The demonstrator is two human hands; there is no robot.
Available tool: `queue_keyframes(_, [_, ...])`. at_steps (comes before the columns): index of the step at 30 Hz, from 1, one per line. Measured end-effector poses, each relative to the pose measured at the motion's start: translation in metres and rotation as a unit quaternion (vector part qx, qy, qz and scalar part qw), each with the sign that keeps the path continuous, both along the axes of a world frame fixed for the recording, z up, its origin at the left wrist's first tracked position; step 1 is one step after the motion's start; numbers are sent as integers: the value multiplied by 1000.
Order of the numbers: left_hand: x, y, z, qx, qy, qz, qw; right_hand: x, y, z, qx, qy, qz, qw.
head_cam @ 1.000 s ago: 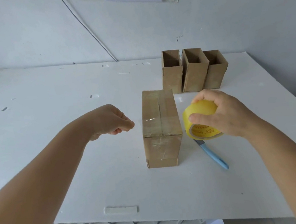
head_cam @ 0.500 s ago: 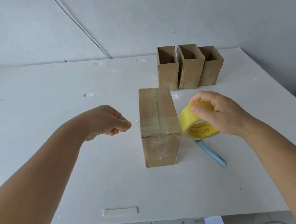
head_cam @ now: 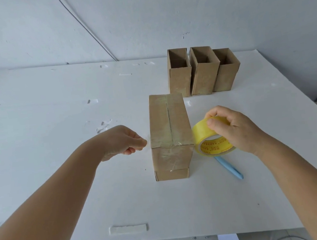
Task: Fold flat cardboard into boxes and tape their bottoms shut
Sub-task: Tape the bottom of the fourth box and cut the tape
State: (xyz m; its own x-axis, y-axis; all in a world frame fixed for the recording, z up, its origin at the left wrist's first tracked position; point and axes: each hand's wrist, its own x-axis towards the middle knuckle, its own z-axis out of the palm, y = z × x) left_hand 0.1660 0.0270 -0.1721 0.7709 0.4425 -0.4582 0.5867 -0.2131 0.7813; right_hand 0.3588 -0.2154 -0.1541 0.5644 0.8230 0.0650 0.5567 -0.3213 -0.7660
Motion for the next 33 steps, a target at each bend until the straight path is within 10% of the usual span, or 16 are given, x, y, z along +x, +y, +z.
queue_keyframes(10, [0, -16, -23, -12, -32, 105, 994, 1, 3, -12, 26, 23, -28, 999])
queue_keyframes(15, [-9, -59, -23, 94, -210, 199, 953, -2, 7, -13, 36, 15, -29, 999])
queue_keyframes(33, [-10, -40, -12, 183, -224, -55, 956, -1, 7, -12, 25, 17, -27, 999])
